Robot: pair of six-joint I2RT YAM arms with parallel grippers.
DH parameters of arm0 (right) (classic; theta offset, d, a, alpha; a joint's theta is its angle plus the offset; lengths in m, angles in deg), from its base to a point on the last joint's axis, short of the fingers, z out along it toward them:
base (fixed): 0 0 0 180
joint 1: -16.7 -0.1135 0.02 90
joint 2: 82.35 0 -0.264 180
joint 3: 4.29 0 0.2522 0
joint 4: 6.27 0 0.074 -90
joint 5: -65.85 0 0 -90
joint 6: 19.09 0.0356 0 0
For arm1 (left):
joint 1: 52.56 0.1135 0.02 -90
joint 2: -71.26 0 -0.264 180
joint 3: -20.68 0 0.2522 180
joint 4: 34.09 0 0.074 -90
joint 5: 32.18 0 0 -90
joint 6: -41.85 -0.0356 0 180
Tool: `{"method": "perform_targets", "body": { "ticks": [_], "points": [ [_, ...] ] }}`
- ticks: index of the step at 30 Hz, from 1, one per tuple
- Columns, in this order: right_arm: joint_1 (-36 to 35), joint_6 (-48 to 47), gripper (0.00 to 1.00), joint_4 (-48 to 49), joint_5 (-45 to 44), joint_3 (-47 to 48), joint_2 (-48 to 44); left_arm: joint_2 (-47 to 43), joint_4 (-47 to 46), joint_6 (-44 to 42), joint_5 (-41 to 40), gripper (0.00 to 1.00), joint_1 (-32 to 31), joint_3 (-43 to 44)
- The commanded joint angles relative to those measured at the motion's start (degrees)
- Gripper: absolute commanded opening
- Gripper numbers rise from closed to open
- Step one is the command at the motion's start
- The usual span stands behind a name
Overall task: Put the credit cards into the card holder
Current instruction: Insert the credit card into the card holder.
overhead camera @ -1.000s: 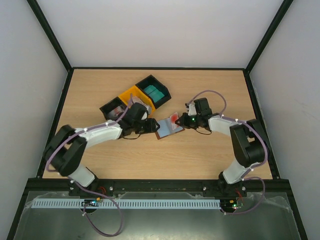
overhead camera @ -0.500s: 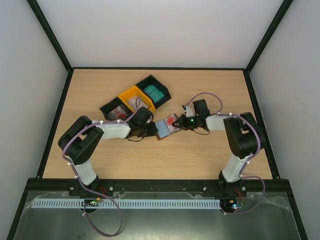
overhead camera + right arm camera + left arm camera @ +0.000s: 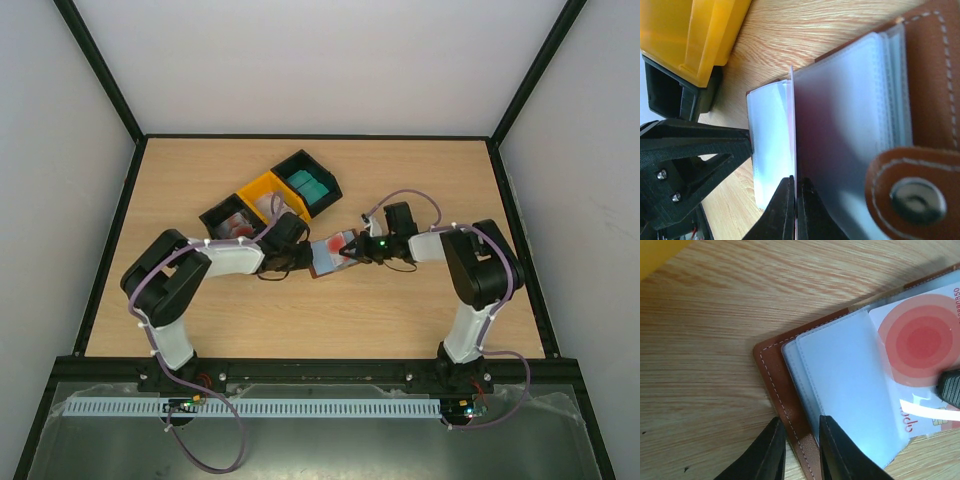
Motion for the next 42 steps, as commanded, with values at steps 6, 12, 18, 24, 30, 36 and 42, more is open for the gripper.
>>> {"method": "perform_targets", "body": {
  "ticks": [6, 12, 18, 24, 30, 36, 42],
  "points": [
    [-1.3, 0.3, 0.02, 2.0, 1.6, -1.1, 2.2, 3.2, 3.6, -1.1, -1.1, 0.2, -0.2, 0.6],
    [-2.0, 3.3, 0.02, 4.5, 1.0, -2.4, 3.0, 3.4, 3.3, -1.0, -0.9, 0.19, -0.2, 0.6],
    [-3.9, 6.1, 0.05, 7.9, -1.4, -3.8, 2.8, 3.3, 3.2, -0.7, -0.7, 0.18, -0.2, 0.4],
    [-6.0, 8.4, 0.26, 6.8, -8.1, -4.5, -1.9, 2.9, 3.2, -0.7, -0.4, 0.18, -0.2, 0.1],
    [-9.0, 6.9, 0.51, -0.6, -17.6, -3.3, -6.9, 2.0, 2.7, -1.0, 1.8, 0.18, -0.2, 0.0],
    [-15.6, 6.6, 0.56, -5.2, -28.3, -1.5, -7.5, 1.8, 1.4, -1.7, 3.9, 0.18, -0.2, -0.3],
    [-18.7, 4.0, 0.54, -9.6, -36.2, 2.6, -5.4, 1.9, 0.1, -1.5, 4.2, 0.17, -0.2, -1.6]
  ]
}}
